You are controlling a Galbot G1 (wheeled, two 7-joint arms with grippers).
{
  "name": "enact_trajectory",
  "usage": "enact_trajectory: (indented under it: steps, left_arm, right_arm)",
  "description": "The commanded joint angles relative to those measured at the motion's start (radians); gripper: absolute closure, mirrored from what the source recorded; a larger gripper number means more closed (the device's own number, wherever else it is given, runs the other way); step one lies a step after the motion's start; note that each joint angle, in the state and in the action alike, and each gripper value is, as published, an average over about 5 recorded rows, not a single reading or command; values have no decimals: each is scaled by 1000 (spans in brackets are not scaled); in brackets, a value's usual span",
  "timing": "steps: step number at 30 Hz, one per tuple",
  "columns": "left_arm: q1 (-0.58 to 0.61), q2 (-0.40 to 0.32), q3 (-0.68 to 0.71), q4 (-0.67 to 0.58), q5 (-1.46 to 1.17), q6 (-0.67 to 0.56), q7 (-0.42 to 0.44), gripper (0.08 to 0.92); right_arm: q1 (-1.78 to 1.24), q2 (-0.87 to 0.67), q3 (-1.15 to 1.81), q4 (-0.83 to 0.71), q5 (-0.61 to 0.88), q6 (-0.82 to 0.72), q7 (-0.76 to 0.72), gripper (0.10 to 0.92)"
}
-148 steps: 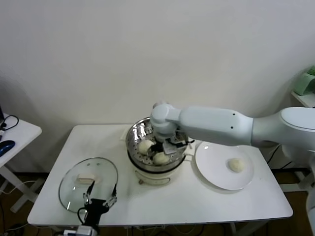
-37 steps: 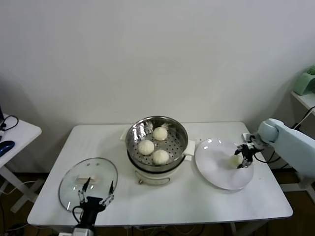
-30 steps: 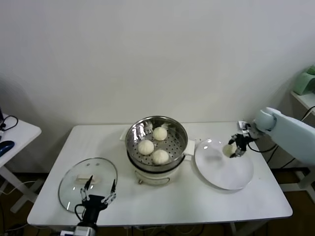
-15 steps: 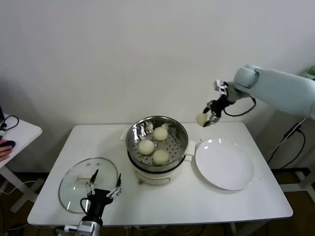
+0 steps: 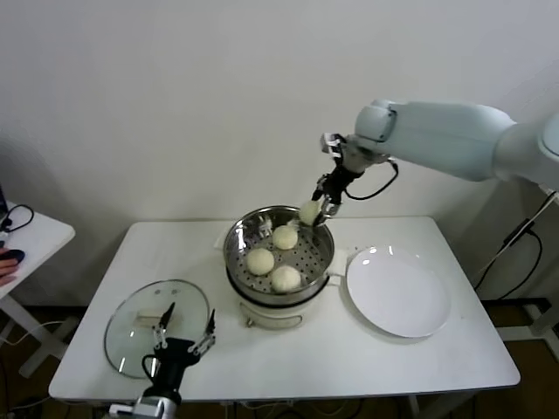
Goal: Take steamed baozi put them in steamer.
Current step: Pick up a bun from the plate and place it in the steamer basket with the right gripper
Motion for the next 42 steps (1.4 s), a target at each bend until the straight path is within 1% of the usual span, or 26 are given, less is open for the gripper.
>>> enact_trajectory:
  steps: [1, 12, 24, 36, 39, 42]
  left_arm:
    - [12, 4, -12, -2, -30, -4, 0, 177]
    - [12, 4, -12, 8, -38, -5, -1, 177]
    - [7, 5, -5, 10, -33, -1, 0, 177]
    - [-4, 8, -6, 9, -35, 4, 0, 177]
    - [-6, 6, -6, 10, -37, 5, 0, 177]
    - [-9, 5, -8, 12, -38, 5, 0, 177]
  right_arm:
    - [-45, 94, -59, 18, 37, -14, 28, 347]
    - [-139, 71, -55, -10, -52, -18, 44, 351]
    - [-174, 71, -56, -49, -88, -15, 39, 347]
    - [-194, 84, -43, -68, -87, -13, 51, 346]
    - [-195, 81, -40, -67, -89, -14, 57, 315]
    - [-194, 81, -35, -70, -89, -14, 57, 249]
